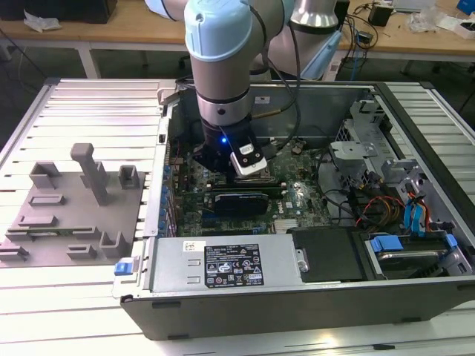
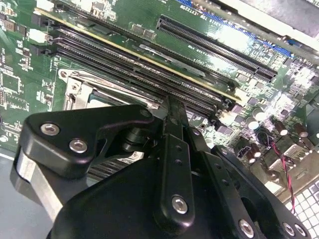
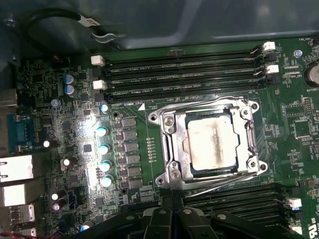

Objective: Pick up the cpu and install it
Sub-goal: 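Install the second cpu locking lever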

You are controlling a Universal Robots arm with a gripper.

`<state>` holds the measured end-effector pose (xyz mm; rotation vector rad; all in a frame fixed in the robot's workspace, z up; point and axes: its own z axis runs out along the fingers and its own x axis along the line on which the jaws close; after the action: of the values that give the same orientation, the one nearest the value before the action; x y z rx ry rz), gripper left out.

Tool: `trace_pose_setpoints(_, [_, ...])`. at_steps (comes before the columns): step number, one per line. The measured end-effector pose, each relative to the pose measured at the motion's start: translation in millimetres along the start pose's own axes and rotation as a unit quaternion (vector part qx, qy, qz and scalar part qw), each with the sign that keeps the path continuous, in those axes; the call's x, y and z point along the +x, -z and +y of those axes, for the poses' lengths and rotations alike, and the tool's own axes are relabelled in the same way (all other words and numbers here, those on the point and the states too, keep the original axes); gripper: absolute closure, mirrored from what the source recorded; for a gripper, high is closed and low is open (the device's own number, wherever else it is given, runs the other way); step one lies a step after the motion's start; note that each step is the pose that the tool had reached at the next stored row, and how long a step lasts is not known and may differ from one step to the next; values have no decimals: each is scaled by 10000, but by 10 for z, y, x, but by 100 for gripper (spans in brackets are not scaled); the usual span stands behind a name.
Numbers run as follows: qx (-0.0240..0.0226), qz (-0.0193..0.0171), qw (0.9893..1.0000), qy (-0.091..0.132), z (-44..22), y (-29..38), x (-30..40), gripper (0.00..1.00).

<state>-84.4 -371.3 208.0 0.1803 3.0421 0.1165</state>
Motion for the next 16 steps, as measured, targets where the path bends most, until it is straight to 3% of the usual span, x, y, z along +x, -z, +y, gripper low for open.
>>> trace_pose_setpoints(4, [-107,-43,9999,-6,-14,-9,16,89])
trace_pose_setpoints(5, [-159,-62,9999,-9,-21,-14,22,89])
trace_pose_setpoints(12, [-342,-109,9994,-23,-62,-63,57,89])
trace_pose_setpoints(14, [-376,-121,9992,-24,-64,-69,58,89])
trace_pose_setpoints(16, [-376,-121,9992,-24,-64,-68,58,89])
